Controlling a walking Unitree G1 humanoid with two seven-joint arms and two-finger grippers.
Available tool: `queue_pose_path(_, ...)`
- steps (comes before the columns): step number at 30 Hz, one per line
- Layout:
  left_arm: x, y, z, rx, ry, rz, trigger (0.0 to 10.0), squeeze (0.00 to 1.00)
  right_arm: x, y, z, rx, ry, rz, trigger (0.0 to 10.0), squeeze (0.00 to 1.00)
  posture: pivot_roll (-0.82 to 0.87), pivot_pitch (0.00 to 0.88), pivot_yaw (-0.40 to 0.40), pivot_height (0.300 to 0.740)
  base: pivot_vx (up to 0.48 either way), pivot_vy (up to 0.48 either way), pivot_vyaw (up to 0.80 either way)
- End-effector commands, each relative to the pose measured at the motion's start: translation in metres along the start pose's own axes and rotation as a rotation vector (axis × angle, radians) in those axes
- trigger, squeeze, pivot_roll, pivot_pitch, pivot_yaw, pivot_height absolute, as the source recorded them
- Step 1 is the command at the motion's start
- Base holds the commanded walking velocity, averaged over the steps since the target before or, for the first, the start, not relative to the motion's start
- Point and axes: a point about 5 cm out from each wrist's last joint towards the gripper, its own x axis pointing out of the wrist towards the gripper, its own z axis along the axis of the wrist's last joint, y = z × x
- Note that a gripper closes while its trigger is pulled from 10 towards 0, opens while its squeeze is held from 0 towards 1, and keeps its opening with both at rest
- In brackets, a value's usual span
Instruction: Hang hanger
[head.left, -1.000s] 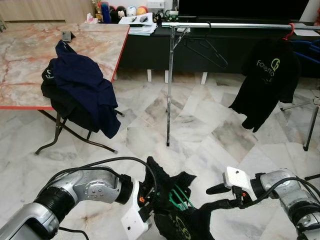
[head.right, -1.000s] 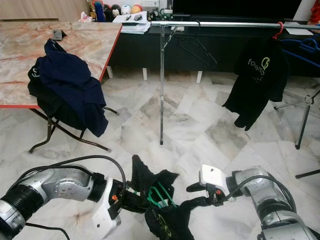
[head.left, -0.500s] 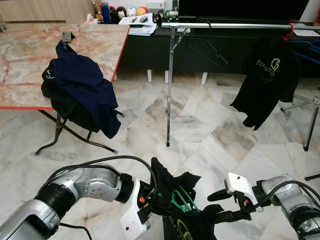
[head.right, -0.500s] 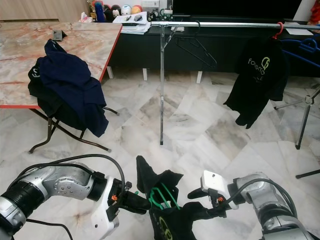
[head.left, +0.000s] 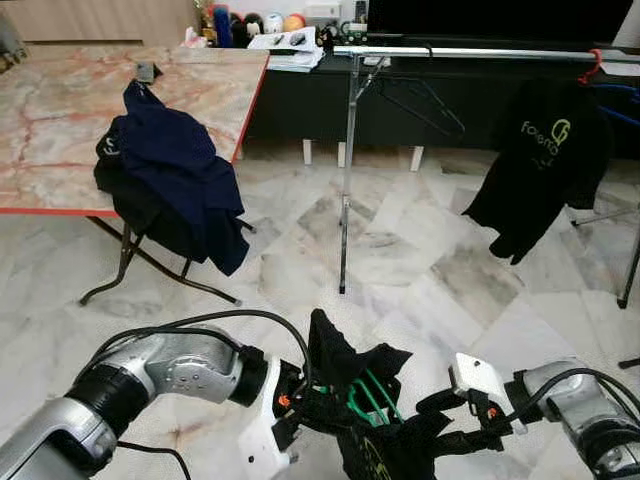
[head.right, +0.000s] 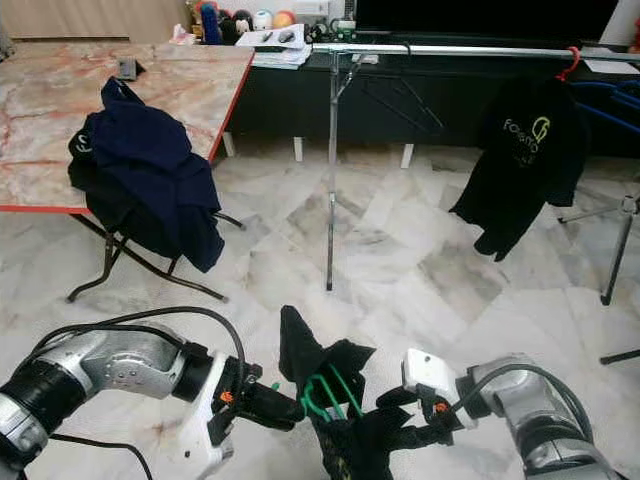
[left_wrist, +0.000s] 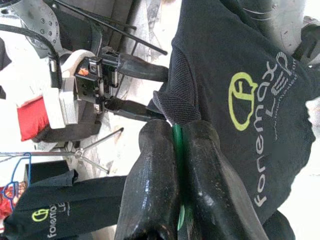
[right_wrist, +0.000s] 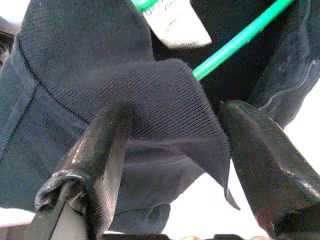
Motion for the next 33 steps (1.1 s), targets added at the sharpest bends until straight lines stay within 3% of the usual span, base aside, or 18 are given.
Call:
queue_pose_path(1, 0.0, 0.0073, 0.006, 0.032, -0.039, 0.033, 10.0, 0.0, 0.0047, 0.0052, -0.0066, 0.032, -0.004, 0.035, 6.3, 0.0, 0.16, 0.129, 0.027, 0.74, 0.0, 0.0, 0.0)
queue_pose_path(2, 0.0, 0.0073, 0.006, 0.032, -0.039, 0.033, 10.0, 0.0, 0.0047, 0.0052, -0.0066, 0.032, -0.004, 0.035, 6.3, 0.0, 0.16, 0.129, 0.027, 0.74, 0.0, 0.0, 0.0)
queue_pose_path(3, -0.0001, 0.0078, 0.0068, 0.033, -0.041, 0.034, 10.0, 0.0, 0.0057, 0.006, -0.0072, 0.04, -0.011, 0.039, 3.1, 0.0, 0.16, 0.132, 0.029, 0.74, 0.0, 0.0, 0.0)
queue_pose_path(4, -0.0002, 0.0079, 0.007, 0.033, -0.041, 0.035, 10.0, 0.0, 0.0061, 0.0062, -0.0072, 0.042, -0.015, 0.04, 3.1, 0.0, 0.16, 0.132, 0.029, 0.74, 0.0, 0.0, 0.0)
queue_pose_path(5, -0.0004, 0.0079, 0.0073, 0.033, -0.042, 0.035, 10.0, 0.0, 0.007, 0.0067, -0.0077, 0.05, -0.022, 0.042, 0.0, 0.0, 0.16, 0.134, 0.03, 0.74, 0.0, 0.0, 0.0)
queue_pose_path(33, -0.0019, 0.0171, 0.0036, 0.018, -0.023, 0.068, 10.0, 0.0, 0.0082, 0.0099, -0.0154, 0.097, -0.03, 0.027, 0.0, 0.0, 0.17, 0.161, 0.03, 0.74, 0.0, 0.0, 0.0)
